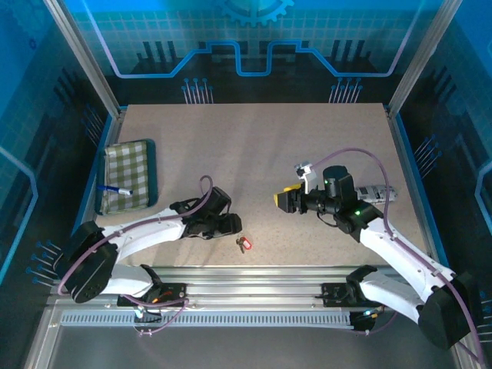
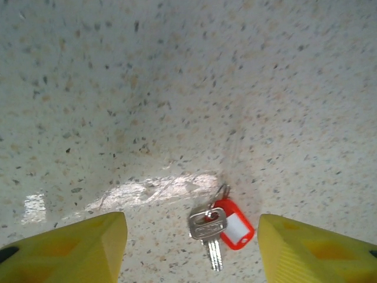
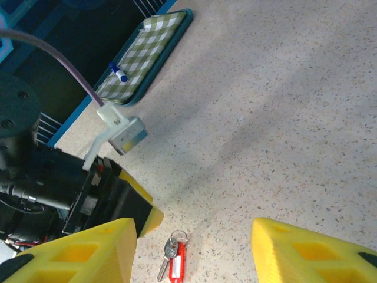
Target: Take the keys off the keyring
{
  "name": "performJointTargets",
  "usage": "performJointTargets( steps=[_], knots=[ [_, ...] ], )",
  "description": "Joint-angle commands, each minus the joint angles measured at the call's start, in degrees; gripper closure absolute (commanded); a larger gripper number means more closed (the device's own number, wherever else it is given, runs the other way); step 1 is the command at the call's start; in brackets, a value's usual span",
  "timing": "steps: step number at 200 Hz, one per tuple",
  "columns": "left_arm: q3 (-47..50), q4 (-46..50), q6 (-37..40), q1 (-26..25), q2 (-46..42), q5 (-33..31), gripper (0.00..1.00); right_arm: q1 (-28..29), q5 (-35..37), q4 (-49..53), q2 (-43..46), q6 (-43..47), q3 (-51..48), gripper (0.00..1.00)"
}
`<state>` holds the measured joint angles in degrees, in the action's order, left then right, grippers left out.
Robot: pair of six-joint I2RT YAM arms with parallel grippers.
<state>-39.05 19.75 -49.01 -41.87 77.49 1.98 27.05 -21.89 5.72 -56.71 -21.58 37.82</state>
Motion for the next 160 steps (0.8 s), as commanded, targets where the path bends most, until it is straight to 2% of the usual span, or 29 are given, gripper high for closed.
performJointTargets(
  steps=[1, 24, 45, 73, 114, 160],
  knots=[
    [1.2, -2.7, -3.6, -1.3, 2.4, 3.3, 0.45, 0.8, 0.8, -1.6, 0.4, -0.5, -1.2, 0.46],
    [2.5, -7.1, -4.4, -1.8, 3.8, 4.8, 0.51, 0.8, 1.0, -2.4, 0.2, -0.8, -1.9, 0.46],
    [1.6, -7.4, -4.0, -1.8, 5.9, 5.6, 0.57, 0.8, 0.9, -2.5, -0.1, -0.9, -1.9, 0.46],
    [0.5, -7.4, -3.3, -2.1, 7.9, 5.0, 0.59, 0.6, 0.7, -2.6, -0.2, -1.0, -2.1, 0.46],
    [-1.3, -8.4, -1.8, -2.8, 10.5, 5.3, 0.72, 0.3, 0.5, -2.7, -0.4, -1.0, -2.6, 0.46],
    [-4.2, -7.9, -0.2, -4.1, 13.0, 5.6, 0.81, 0.0, 0.2, -3.2, -1.2, -1.2, -2.8, 0.46]
  ],
)
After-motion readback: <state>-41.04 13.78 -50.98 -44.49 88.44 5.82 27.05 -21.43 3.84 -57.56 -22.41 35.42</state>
